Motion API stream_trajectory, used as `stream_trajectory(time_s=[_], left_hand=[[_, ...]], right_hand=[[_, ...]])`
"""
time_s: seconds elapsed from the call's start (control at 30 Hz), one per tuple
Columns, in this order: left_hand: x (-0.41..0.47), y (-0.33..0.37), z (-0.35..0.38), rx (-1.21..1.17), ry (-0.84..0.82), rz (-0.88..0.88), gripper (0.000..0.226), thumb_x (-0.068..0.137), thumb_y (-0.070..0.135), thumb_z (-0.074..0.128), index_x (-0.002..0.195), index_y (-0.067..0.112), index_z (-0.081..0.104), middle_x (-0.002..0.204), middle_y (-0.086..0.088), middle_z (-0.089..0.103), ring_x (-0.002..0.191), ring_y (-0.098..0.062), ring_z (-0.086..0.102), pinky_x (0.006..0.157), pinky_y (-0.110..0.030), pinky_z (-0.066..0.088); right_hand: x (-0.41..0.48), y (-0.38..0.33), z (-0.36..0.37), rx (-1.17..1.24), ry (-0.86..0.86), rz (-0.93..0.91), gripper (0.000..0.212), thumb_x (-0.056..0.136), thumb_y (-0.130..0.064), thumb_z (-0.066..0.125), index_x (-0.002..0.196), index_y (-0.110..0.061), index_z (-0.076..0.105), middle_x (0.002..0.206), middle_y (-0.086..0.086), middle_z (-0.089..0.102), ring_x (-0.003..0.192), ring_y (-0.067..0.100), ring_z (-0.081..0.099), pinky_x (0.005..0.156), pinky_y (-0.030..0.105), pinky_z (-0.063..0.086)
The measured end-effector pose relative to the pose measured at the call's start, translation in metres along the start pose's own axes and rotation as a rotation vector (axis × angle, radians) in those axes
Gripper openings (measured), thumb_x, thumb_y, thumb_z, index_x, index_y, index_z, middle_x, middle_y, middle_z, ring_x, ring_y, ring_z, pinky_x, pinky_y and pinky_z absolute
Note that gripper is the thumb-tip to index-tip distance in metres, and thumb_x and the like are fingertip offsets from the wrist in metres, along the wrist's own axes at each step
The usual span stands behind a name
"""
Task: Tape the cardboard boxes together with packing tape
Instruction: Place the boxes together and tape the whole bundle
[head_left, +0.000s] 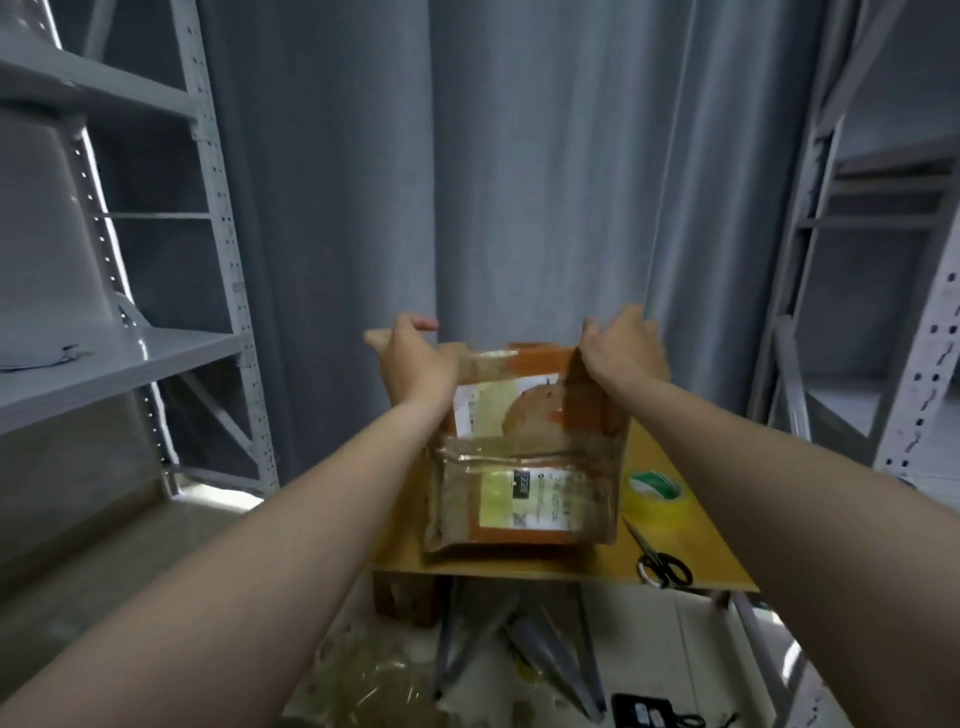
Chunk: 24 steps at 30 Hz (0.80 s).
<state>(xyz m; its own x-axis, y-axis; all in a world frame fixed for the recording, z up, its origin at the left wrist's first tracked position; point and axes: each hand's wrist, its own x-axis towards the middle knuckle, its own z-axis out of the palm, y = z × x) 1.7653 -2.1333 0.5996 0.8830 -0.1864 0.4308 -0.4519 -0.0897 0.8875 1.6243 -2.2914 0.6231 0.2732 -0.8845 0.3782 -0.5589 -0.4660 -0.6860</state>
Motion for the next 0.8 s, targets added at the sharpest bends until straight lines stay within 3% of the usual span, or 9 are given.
stream_trajectory(time_s=[0.2,0.3,0.4,0.47,0.57,0.67,0.8], left_hand=[[-0.028,-0.017,0.001,0.119,-0.055,-0.128,0.007,0.099,0.025,0.057,0.102,0.031,0.057,0.119,0.002,0.034,0.108,-0.033,0.060,0.098,-0.039,0.050],[-0.026,-0.021,0.003,0.198,-0.121,-0.017,0.007,0.099,0.024,0.054,0.104,0.028,0.055,0.122,0.001,0.035,0.121,-0.033,0.051,0.100,-0.039,0.046],[-0.027,-0.027,0.006,0.243,-0.200,0.016,0.014,0.100,0.025,0.050,0.113,0.023,0.054,0.134,-0.004,0.037,0.132,-0.033,0.040,0.105,-0.041,0.039],[-0.026,-0.029,0.008,0.251,-0.224,-0.024,0.021,0.102,0.030,0.047,0.120,0.020,0.054,0.141,-0.006,0.038,0.135,-0.035,0.039,0.109,-0.044,0.037],[-0.018,-0.033,0.009,0.264,-0.260,-0.043,0.032,0.104,0.032,0.046,0.130,0.015,0.051,0.146,-0.008,0.039,0.136,-0.037,0.040,0.112,-0.045,0.036],[-0.005,-0.034,0.008,0.262,-0.330,-0.035,0.041,0.101,0.025,0.047,0.140,0.015,0.044,0.151,-0.008,0.041,0.137,-0.037,0.043,0.114,-0.043,0.037],[0.022,-0.023,0.016,0.334,-0.587,-0.061,0.052,0.106,0.025,0.038,0.157,0.016,0.034,0.160,-0.014,0.041,0.144,-0.036,0.041,0.118,-0.039,0.033]], right_hand=[[-0.023,0.029,-0.001,-0.243,-0.064,-0.020,0.058,0.105,-0.051,0.041,0.144,-0.008,0.040,0.151,0.022,0.041,0.133,0.046,0.047,0.102,0.051,0.043],[-0.026,0.012,0.000,-0.321,-0.044,-0.321,0.059,0.102,-0.055,0.047,0.145,-0.015,0.041,0.150,0.016,0.036,0.137,0.041,0.039,0.107,0.052,0.040],[-0.040,-0.022,0.018,-0.230,-0.187,-0.564,0.058,0.103,-0.058,0.044,0.146,-0.020,0.042,0.148,0.012,0.036,0.141,0.035,0.034,0.112,0.052,0.036],[-0.052,-0.040,0.036,-0.231,-0.339,-0.527,0.063,0.103,-0.061,0.038,0.152,-0.021,0.037,0.155,0.011,0.032,0.145,0.034,0.030,0.115,0.054,0.034],[-0.060,-0.049,0.056,-0.420,-0.496,-0.417,0.068,0.104,-0.062,0.026,0.160,-0.022,0.025,0.167,0.013,0.019,0.154,0.035,0.016,0.121,0.059,0.022],[-0.058,-0.051,0.057,-0.528,-0.557,-0.375,0.072,0.104,-0.060,0.019,0.164,-0.022,0.014,0.170,0.017,0.012,0.158,0.034,0.004,0.124,0.057,0.015],[-0.050,-0.054,0.058,-0.612,-0.583,-0.361,0.071,0.106,-0.052,0.016,0.166,-0.015,0.010,0.170,0.017,0.018,0.158,0.035,-0.004,0.123,0.055,0.014]])
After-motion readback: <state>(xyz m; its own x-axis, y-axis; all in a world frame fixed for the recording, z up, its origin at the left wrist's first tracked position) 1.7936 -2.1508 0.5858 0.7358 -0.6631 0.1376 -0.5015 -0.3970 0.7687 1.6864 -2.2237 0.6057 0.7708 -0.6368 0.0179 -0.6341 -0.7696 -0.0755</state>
